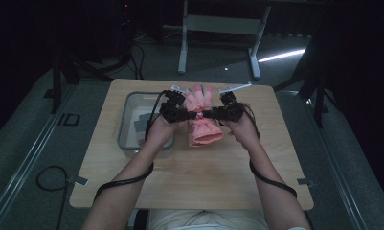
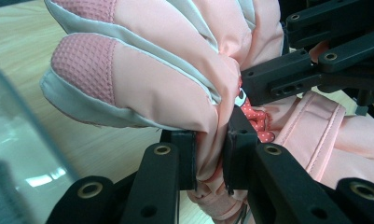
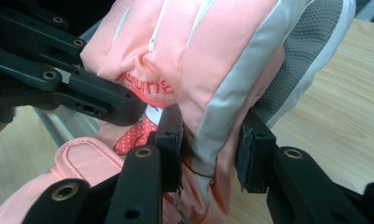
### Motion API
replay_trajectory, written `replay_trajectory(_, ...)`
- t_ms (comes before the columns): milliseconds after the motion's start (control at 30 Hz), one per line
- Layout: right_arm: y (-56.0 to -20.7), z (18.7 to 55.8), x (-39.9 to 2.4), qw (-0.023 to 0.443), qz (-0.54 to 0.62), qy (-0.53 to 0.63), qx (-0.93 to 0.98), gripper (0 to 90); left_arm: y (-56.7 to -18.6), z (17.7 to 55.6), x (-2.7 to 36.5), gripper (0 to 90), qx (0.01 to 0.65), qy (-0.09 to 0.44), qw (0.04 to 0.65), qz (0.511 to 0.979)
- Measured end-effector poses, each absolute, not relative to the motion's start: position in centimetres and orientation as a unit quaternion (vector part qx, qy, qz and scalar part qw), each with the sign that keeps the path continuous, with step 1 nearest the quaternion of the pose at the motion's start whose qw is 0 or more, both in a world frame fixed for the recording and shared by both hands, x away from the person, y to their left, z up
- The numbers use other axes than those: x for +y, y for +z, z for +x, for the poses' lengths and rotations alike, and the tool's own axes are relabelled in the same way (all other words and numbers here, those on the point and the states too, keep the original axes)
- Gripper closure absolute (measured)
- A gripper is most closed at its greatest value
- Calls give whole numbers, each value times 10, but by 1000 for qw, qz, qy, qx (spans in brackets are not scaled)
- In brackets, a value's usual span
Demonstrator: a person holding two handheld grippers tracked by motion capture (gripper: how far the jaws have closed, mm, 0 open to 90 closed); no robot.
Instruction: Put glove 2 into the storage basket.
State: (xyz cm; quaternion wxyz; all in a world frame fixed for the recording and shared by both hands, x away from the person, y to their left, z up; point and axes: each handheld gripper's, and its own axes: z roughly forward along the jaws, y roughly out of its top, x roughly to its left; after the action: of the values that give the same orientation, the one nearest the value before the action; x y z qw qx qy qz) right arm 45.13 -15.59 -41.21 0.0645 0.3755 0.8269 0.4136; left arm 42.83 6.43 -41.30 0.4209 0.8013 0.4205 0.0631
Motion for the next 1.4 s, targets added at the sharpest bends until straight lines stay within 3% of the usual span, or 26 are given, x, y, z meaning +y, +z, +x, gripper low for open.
replay_trajectory(733, -397, 464, -73, 44, 324, 410, 851, 660, -400, 413, 138, 778, 473, 101, 414, 772)
replay_trajectory(1400, -408, 471, -5, 20, 284, 405, 869, 659, -412, 401, 197, 777, 516, 113, 401, 748)
